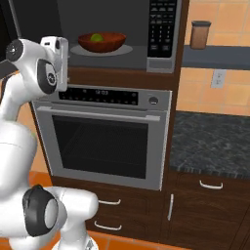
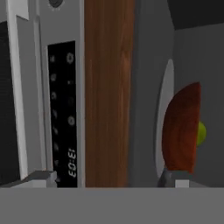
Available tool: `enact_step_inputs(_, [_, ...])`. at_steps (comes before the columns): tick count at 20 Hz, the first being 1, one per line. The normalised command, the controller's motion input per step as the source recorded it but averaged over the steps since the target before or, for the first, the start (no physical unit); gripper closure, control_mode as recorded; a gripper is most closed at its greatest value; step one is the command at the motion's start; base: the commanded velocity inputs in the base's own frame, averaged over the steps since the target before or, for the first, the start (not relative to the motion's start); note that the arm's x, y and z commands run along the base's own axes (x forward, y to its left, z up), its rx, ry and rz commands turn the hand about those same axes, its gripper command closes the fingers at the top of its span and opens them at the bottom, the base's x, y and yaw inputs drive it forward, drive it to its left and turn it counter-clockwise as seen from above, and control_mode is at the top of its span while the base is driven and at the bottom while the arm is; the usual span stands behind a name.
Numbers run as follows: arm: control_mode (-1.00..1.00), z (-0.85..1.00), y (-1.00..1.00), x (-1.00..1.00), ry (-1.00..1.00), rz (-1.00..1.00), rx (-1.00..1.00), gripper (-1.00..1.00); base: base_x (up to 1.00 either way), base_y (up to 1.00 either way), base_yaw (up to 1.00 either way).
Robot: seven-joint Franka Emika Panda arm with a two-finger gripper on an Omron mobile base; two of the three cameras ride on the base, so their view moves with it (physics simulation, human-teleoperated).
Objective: Pick the lime from the sink and place it in the bowl. Then pick the bowl and place it in the microwave. Then close the microwave door and press the start button.
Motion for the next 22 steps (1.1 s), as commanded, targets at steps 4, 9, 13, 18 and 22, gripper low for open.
enact_step_inputs(4, [-1.0, -0.62, 0.54, -1.0, 0.04, 0.0, -0.03, -1.0, 0.0, 0.0, 0.0])
enact_step_inputs(9, [-1.0, -1.0, 0.68, -1.0, 0.05, 0.0, -0.2, -1.0, 0.0, 0.0, 0.0])
enact_step_inputs(13, [-1.0, -1.0, 0.57, -1.0, 0.03, 0.0, -0.3, -1.0, 0.0, 0.0, 0.0])
enact_step_inputs(18, [-1.0, -0.83, 0.76, -0.87, -0.05, 0.0, -0.28, -1.0, 0.0, 0.0, 0.0])
enact_step_inputs(22, [-1.0, -0.29, 1.0, -0.15, -0.12, -0.06, -0.26, -1.0, 0.0, 0.0, 0.0])
